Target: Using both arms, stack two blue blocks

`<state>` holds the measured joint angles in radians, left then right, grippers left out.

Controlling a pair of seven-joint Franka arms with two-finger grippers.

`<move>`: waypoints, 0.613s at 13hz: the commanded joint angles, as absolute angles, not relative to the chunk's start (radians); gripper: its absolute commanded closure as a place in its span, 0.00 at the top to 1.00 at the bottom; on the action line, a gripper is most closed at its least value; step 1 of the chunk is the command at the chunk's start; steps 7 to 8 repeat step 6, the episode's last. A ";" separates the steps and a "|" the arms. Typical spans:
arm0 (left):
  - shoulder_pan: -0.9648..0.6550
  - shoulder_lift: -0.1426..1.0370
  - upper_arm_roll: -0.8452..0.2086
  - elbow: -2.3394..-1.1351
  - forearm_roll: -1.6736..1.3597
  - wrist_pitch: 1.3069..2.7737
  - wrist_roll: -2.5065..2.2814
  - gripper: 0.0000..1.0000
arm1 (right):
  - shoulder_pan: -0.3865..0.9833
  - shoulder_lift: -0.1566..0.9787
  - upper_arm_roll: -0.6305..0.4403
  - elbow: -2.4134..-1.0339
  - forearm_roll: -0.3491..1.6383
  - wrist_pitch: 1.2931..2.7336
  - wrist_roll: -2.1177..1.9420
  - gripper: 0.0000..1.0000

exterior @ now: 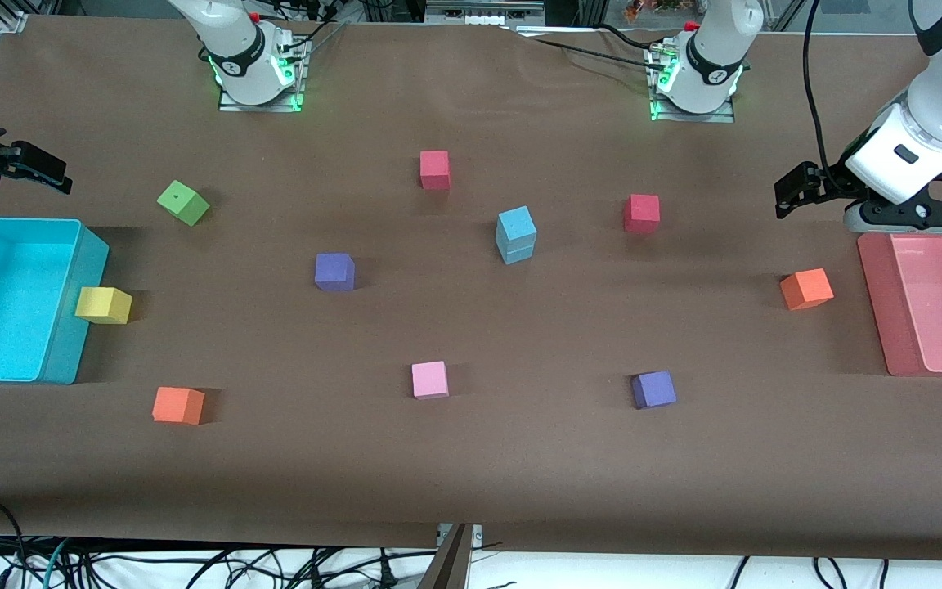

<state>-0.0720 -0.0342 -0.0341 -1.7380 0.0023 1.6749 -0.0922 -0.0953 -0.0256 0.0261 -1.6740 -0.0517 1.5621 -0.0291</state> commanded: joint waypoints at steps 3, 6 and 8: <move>-0.064 -0.023 -0.043 -1.707 0.015 1.655 -0.084 1.00 | -0.107 -0.025 0.035 -1.666 -0.038 1.555 -0.025 1.00; -0.066 -0.008 -0.046 -1.668 0.017 1.654 -0.084 1.00 | -0.107 -0.025 0.035 -1.667 -0.037 1.566 -0.018 1.00; -0.066 -0.008 -0.046 -1.668 0.017 1.654 -0.084 1.00 | -0.107 -0.025 0.035 -1.667 -0.037 1.566 -0.018 1.00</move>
